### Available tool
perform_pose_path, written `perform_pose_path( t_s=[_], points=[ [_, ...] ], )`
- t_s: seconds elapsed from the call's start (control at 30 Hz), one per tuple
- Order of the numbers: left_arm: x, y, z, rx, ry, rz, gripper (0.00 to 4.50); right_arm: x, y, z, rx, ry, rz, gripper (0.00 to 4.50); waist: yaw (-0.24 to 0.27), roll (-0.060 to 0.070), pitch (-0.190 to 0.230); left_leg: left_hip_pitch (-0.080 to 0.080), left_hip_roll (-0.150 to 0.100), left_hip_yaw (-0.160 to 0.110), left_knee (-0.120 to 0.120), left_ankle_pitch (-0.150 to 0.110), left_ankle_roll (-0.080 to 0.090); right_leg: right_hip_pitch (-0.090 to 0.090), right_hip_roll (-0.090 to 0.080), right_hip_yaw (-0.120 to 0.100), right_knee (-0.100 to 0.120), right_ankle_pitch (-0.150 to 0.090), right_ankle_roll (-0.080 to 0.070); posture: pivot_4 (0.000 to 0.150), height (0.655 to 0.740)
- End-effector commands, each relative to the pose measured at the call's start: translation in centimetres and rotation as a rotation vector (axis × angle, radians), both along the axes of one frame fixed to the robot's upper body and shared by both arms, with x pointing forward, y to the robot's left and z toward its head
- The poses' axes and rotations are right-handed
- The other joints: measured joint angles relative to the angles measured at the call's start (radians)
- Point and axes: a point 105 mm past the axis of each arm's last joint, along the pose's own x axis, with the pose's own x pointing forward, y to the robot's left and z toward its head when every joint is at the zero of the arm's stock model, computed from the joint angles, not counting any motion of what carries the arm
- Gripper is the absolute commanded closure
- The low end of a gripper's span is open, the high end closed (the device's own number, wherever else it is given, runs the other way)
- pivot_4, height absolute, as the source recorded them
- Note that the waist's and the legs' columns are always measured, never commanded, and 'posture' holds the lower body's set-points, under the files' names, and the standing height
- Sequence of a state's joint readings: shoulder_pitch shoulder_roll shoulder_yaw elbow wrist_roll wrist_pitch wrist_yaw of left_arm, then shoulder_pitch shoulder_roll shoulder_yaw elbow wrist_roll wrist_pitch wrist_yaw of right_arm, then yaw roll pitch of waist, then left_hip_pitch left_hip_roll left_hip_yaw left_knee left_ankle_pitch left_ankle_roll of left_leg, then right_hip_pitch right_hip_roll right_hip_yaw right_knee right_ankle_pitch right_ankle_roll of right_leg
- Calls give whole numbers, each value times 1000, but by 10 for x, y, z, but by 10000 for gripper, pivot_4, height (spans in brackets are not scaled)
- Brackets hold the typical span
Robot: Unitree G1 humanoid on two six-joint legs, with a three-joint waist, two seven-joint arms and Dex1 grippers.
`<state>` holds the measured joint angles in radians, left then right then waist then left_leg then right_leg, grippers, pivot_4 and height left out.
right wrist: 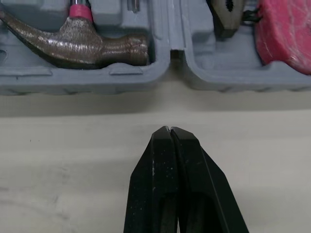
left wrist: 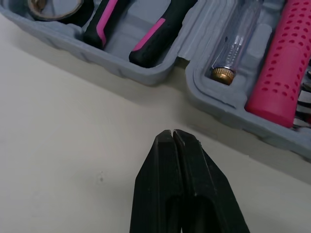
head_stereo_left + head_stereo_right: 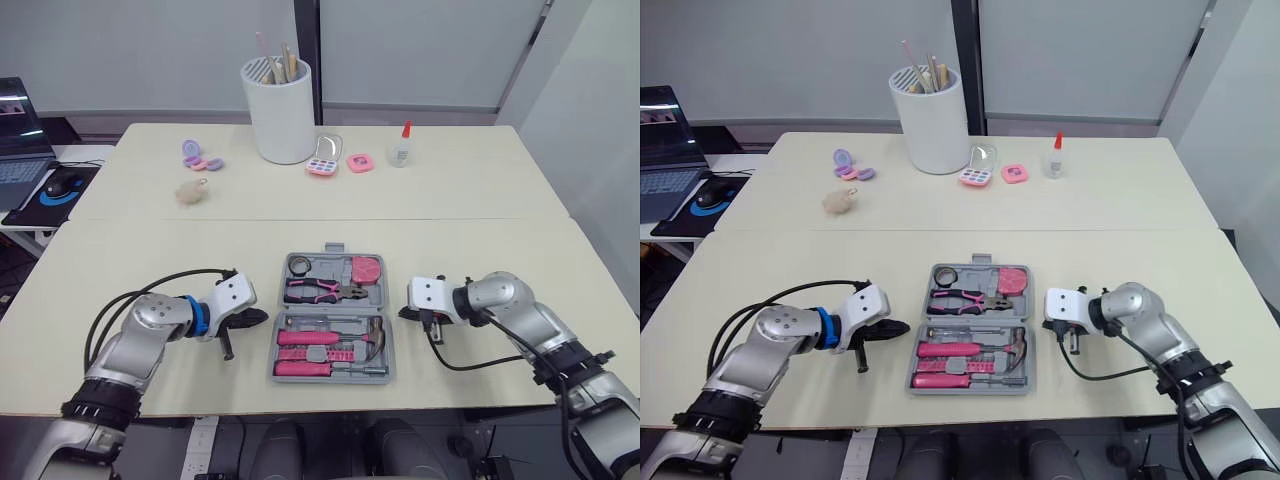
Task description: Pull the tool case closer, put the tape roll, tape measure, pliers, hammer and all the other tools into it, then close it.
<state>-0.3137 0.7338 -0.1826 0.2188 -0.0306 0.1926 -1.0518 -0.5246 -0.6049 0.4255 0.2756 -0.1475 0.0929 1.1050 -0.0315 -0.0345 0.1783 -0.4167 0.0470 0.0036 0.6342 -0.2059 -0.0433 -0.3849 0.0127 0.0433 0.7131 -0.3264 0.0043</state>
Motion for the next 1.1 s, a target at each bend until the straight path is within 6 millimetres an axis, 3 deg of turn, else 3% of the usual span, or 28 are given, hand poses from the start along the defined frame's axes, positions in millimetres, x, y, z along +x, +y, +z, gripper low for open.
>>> perform_pose_path(
  t_s=[0.03,0.33,0.5,0.93,1.1],
  points=[
    [4,-11,-2,17,-13,-34,45000,5,10,4,2,-30,24,44671,1,0,0,0,0,0,0,0,0,0,0,0,0,0,0,1500,7400],
    [9,-46,-8,-25,-18,-70,45000,6,35,6,41,-42,63,44671,3,0,-1,1,0,-1,2,0,0,2,0,-1,1,0,0,1500,7400],
    [5,-66,-8,-26,-35,-129,45000,5,38,11,53,-55,79,44671,3,1,-1,1,-1,-2,6,0,0,4,0,-2,2,0,0,1500,7400],
    [-21,-87,-12,-75,19,-198,45000,-19,39,15,114,-7,61,44671,5,1,-1,0,-2,-2,6,0,0,5,-1,-1,0,0,0,1500,7400],
    [-30,-85,-15,-68,52,-197,45000,-20,33,13,109,-20,21,44671,2,1,-1,1,-1,-2,6,0,0,5,0,-1,1,0,0,1500,7400]
  ],
)
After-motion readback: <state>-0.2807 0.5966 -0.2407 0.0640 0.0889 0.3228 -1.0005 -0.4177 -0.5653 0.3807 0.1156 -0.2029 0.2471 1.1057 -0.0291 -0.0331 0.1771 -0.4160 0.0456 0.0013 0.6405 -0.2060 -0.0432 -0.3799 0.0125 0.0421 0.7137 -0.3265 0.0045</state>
